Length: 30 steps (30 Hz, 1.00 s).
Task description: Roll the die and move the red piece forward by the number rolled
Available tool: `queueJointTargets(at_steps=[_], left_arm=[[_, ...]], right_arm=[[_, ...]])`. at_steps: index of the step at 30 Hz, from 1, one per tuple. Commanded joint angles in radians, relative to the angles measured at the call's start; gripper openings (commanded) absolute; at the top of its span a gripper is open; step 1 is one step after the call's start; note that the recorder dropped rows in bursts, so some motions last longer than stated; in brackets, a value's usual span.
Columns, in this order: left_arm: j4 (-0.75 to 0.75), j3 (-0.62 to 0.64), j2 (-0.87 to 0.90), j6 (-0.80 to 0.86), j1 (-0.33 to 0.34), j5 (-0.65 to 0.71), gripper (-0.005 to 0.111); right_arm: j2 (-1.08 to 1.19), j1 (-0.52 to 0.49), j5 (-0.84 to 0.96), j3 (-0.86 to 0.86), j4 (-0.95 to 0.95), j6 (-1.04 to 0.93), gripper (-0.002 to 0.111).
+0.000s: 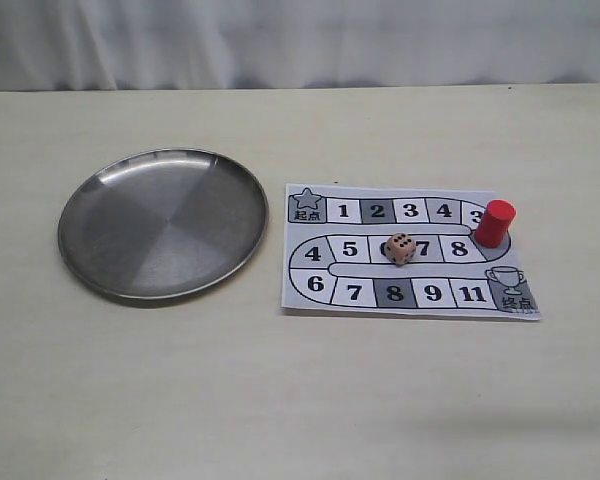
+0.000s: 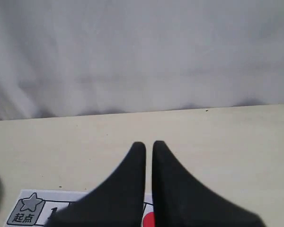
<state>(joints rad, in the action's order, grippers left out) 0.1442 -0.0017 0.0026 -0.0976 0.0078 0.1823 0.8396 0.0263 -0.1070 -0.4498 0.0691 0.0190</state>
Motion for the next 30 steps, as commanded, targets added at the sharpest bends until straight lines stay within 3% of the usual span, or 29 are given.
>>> queueJointTargets(at_steps=[1, 15, 25, 30], left_arm=[[0.000, 0.002, -0.003, -0.001, -0.008, -0.009, 0.000], [0.000, 0.002, -0.003, -0.001, -0.008, -0.009, 0.000], [0.000, 0.002, -0.003, -0.001, -0.008, -0.009, 0.000], [0.000, 0.002, -0.003, -0.001, -0.008, -0.009, 0.000]], right_arm=[[-0.200, -0.001, -0.105, 0.174, 0.006, 0.049, 0.004], [-0.569, -0.001, 0.038, 0.448, 0.028, 0.101, 0.004], [-0.840, -0.001, 0.273, 0.450, 0.013, 0.101, 0.004], [-0.840, -0.001, 0.292, 0.450, 0.013, 0.101, 0.004]])
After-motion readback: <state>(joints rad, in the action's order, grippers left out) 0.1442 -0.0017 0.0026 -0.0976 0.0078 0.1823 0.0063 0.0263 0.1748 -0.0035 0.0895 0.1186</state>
